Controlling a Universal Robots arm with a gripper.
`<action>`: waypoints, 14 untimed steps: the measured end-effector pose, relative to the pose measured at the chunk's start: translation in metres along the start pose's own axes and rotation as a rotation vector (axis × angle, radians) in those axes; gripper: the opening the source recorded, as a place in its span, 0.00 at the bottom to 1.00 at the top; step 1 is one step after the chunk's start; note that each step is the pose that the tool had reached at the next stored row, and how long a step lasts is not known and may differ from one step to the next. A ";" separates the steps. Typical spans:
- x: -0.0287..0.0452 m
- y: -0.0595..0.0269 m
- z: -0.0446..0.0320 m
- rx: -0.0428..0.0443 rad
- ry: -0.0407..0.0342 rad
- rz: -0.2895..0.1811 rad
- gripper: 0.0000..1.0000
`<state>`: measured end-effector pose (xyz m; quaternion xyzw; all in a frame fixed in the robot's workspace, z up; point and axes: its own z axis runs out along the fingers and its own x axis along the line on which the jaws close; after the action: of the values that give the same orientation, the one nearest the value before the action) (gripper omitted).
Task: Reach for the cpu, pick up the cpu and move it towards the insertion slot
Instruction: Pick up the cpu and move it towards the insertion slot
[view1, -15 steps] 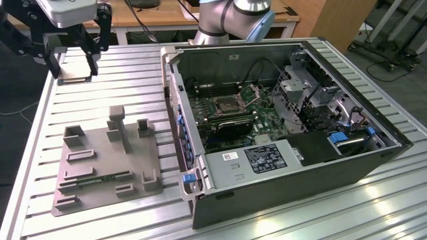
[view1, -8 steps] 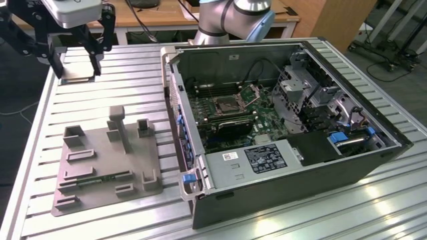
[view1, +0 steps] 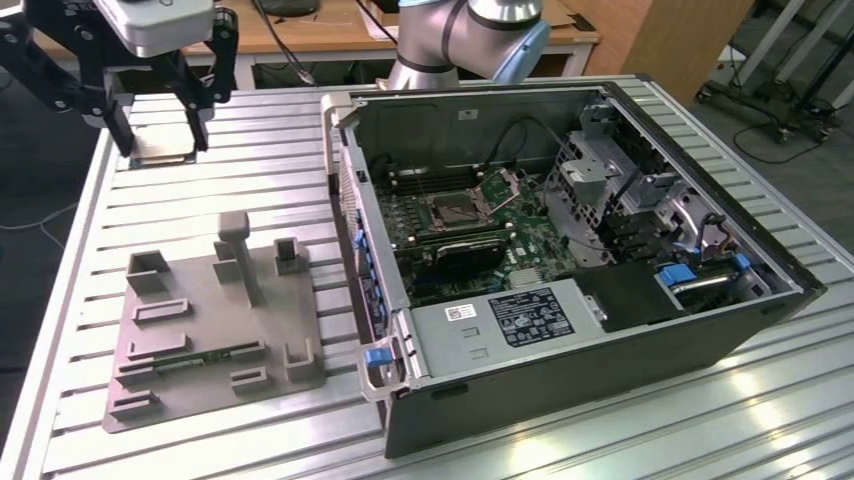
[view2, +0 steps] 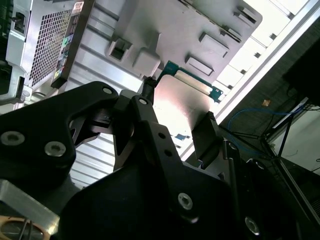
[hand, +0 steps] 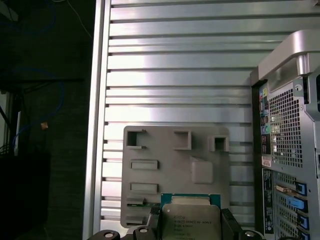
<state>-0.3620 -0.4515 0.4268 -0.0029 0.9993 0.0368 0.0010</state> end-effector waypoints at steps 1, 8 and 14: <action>-0.0005 0.0000 0.0001 -0.0001 -0.0001 0.000 0.54; -0.0040 -0.0001 0.0005 0.0000 0.0000 0.000 0.54; -0.0070 -0.0001 0.0008 0.0000 -0.0001 0.000 0.54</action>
<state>-0.3550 -0.4515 0.4260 -0.0028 0.9993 0.0368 0.0010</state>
